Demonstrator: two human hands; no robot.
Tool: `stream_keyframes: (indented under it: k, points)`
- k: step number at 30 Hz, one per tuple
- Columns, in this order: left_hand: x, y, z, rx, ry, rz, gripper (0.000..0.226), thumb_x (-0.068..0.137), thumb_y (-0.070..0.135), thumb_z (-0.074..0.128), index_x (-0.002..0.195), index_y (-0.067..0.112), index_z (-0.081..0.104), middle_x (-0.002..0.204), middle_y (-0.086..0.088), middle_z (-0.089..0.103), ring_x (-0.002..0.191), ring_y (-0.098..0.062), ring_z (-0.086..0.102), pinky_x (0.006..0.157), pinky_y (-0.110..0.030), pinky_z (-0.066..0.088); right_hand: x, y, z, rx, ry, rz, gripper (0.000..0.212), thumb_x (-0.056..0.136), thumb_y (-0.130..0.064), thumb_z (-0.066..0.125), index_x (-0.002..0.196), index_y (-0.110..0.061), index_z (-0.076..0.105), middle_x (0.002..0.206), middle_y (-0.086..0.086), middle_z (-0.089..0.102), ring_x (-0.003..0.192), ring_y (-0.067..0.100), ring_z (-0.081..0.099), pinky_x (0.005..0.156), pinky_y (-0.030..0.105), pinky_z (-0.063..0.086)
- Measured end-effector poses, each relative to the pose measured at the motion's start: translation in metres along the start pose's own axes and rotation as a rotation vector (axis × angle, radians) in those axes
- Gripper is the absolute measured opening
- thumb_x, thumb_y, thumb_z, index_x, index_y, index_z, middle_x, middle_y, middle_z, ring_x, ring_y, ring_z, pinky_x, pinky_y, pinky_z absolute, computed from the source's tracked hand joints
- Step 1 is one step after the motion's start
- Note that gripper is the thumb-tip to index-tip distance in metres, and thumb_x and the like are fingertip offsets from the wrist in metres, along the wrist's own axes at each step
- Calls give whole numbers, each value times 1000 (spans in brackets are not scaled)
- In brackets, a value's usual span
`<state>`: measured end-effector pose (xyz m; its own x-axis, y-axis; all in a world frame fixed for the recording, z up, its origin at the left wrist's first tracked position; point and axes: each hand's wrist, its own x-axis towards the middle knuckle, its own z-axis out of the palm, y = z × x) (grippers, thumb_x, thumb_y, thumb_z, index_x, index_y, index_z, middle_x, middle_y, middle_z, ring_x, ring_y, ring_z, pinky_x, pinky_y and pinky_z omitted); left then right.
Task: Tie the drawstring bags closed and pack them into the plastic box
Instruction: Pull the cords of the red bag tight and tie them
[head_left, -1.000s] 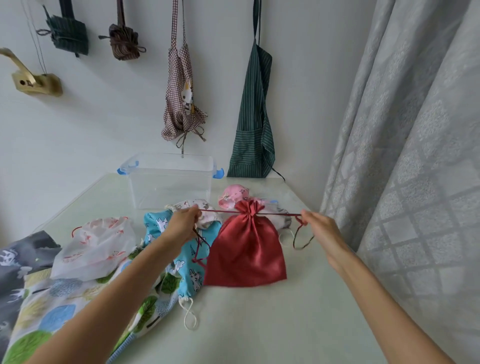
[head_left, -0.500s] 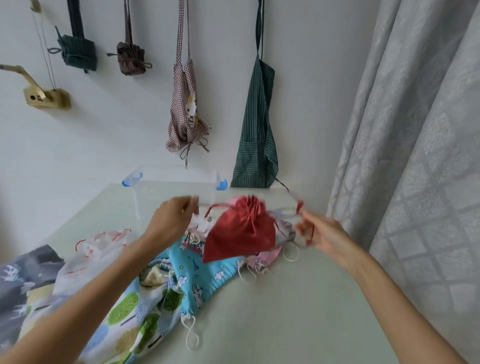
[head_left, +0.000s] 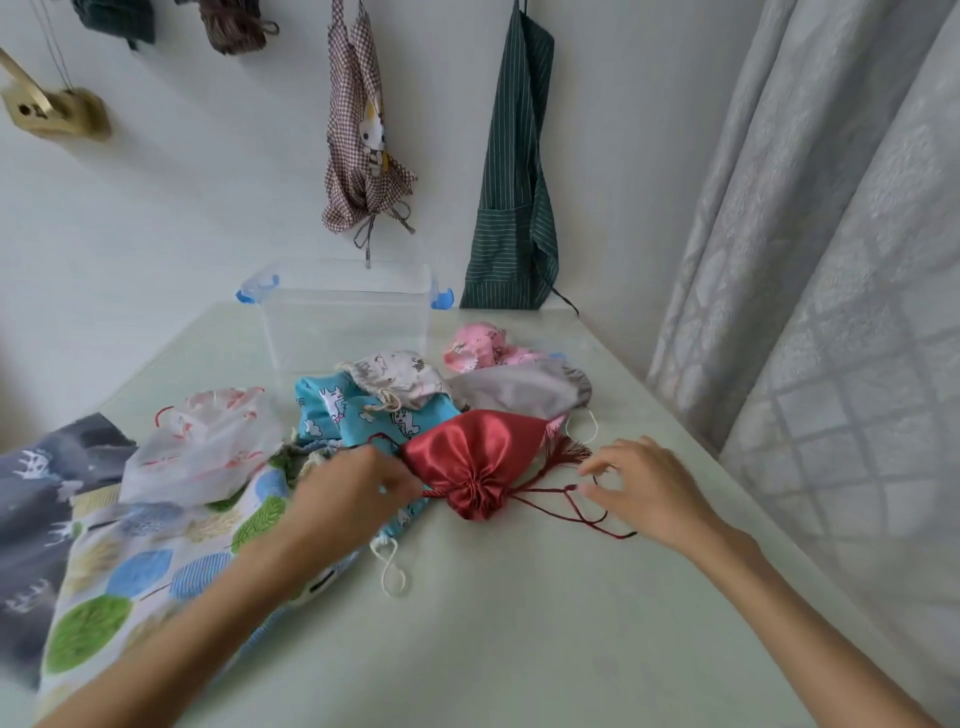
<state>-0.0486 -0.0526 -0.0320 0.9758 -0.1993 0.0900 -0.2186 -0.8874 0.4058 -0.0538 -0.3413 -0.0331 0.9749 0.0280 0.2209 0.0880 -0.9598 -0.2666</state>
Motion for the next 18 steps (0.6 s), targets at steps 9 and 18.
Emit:
stream_keyframes:
  k: [9,18]
  points:
    - [6,40,55,-1045,-76,-577,23,99,14,42,81,12,56,71,1,59,47,-7,58,44,-17,33,7,-40,65,-69,19,-11,23,91,-35,54,108,-23,63,112,-2,55,106,20,57,79,31,44]
    - [12,46,66,-1252,334,-669,32,89,22,64,58,12,59,49,5,62,49,-5,65,41,-15,41,1,-34,46,109,58,6,13,82,-38,65,86,-26,71,82,-6,73,82,17,67,66,27,46]
